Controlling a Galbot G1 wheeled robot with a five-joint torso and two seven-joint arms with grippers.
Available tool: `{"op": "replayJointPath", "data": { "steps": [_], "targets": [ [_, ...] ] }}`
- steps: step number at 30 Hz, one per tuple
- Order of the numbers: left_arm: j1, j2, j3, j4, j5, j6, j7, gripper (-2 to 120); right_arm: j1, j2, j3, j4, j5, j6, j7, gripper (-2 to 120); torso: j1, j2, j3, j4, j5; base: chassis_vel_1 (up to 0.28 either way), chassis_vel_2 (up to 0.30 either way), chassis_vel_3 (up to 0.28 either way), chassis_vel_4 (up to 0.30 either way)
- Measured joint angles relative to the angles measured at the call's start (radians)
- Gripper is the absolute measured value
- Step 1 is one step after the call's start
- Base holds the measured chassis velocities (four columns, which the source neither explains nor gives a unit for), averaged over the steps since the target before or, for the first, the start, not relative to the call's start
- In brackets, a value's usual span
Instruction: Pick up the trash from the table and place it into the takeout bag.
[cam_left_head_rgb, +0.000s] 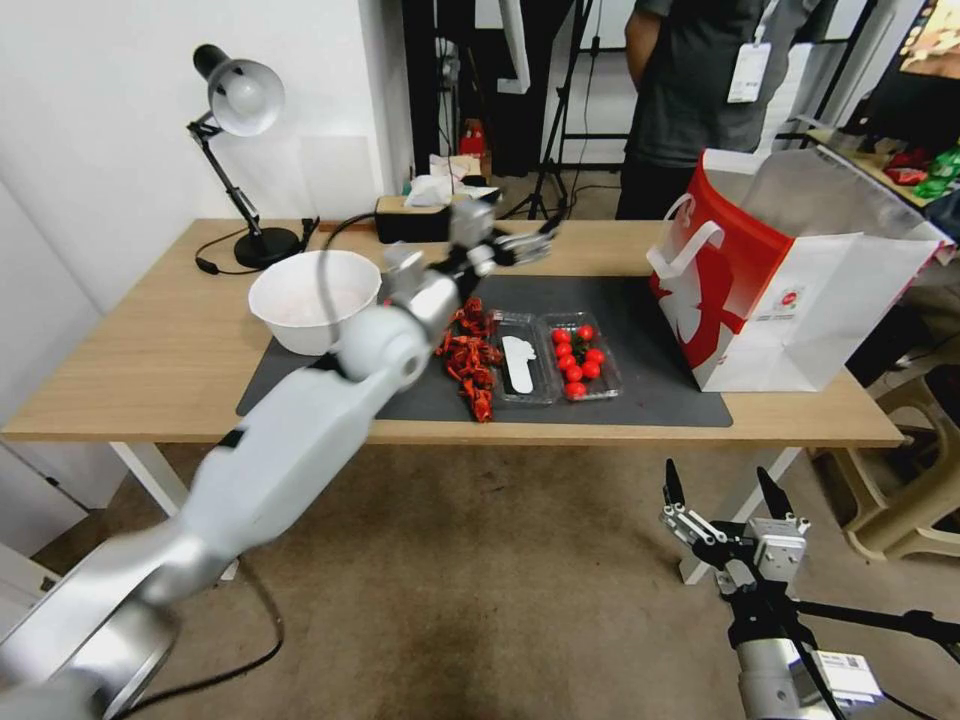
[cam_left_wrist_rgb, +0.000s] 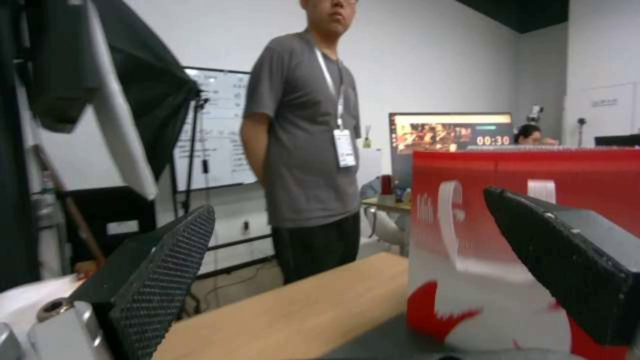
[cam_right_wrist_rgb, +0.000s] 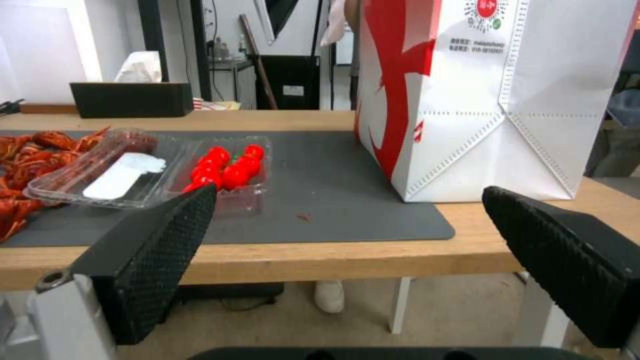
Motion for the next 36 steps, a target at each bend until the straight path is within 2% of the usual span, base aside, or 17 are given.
{"op": "replayJointPath", "data": {
  "steps": [2,4,5,6,8,9,10,12,13,16,22,24,27,36],
  "targets": [
    [0.134,0.043,-0.091,-0.070,0.027,-0.019,0.014,100,-0.004,0.001,-0.006,0.003,-0.008,0.001,0.000,100,0.000,0.000,0.000,0.0002,0.0000,0.000,0.000,0.000,0.000],
    [0.168,0.052,-0.114,-0.085,0.037,-0.028,0.017,100,-0.006,0.001,-0.007,0.003,-0.010,0.003,-0.001,100,0.000,0.000,0.000,0.0002,0.0001,0.000,0.000,0.000,0.000],
    [0.246,0.071,-0.160,-0.115,0.062,-0.053,0.020,100,-0.013,0.003,-0.011,0.003,-0.014,0.005,-0.002,100,0.000,0.000,0.000,0.0004,0.0003,0.000,0.000,0.000,0.000],
    [0.246,0.071,-0.160,-0.115,0.062,-0.053,0.020,100,-0.013,0.003,-0.011,0.003,-0.014,0.005,-0.002,100,0.000,0.000,0.000,0.0004,0.0003,0.000,0.000,0.000,0.000],
    [0.353,0.081,-0.215,-0.148,0.107,-0.093,0.012,100,-0.017,0.004,-0.014,0.003,-0.016,0.008,-0.003,100,0.000,0.000,0.000,-0.0004,0.0003,0.000,0.000,0.000,0.000],
    [0.418,0.079,-0.248,-0.166,0.138,-0.104,0.000,100,-0.018,0.003,-0.014,0.004,-0.016,0.008,-0.003,100,0.000,0.000,0.000,0.0000,0.0002,0.000,0.000,0.000,0.000],
    [0.418,0.079,-0.248,-0.166,0.138,-0.104,0.000,100,-0.018,0.003,-0.014,0.004,-0.016,0.008,-0.003,100,0.000,0.000,0.000,0.0000,0.0002,0.000,0.000,0.000,0.000],
    [0.529,0.062,-0.314,-0.203,0.195,-0.107,-0.034,100,-0.018,0.001,-0.015,0.008,-0.017,0.010,-0.004,100,0.000,0.000,0.000,0.0003,0.0005,0.000,0.000,0.000,0.000],
    [0.529,0.062,-0.314,-0.203,0.195,-0.107,-0.034,100,-0.018,0.001,-0.015,0.008,-0.017,0.010,-0.004,100,0.000,0.000,0.000,0.0003,0.0005,0.000,0.000,0.000,0.000],
    [0.655,0.019,-0.391,-0.255,0.277,-0.111,-0.090,100,-0.017,-0.005,-0.017,0.012,-0.017,0.010,-0.004,100,0.000,0.000,0.000,0.0000,0.0007,0.000,0.000,0.000,0.000],
    [0.757,-0.028,-0.439,-0.297,0.338,-0.126,-0.112,100,-0.016,-0.008,-0.018,0.017,-0.016,0.011,-0.004,100,0.000,0.000,0.000,-0.0002,0.0005,0.000,0.000,0.000,0.000],
    [0.857,-0.064,-0.456,-0.317,0.376,-0.137,-0.130,100,-0.015,-0.009,-0.019,0.017,-0.015,0.011,-0.004,100,0.000,0.000,0.000,0.0001,0.0006,0.000,0.000,0.000,0.000],
    [0.914,-0.091,-0.463,-0.322,0.390,-0.160,-0.137,100,-0.013,-0.009,-0.019,0.017,-0.013,0.012,-0.004,100,0.000,0.000,0.000,0.0001,0.0004,0.000,0.000,0.000,0.000],
    [0.988,-0.150,-0.473,-0.328,0.430,-0.190,-0.148,100,-0.009,-0.003,-0.032,0.014,-0.008,0.013,-0.004,100,0.000,0.000,0.000,-0.0001,0.0004,0.000,0.000,0.000,0.000]
  ]
}}
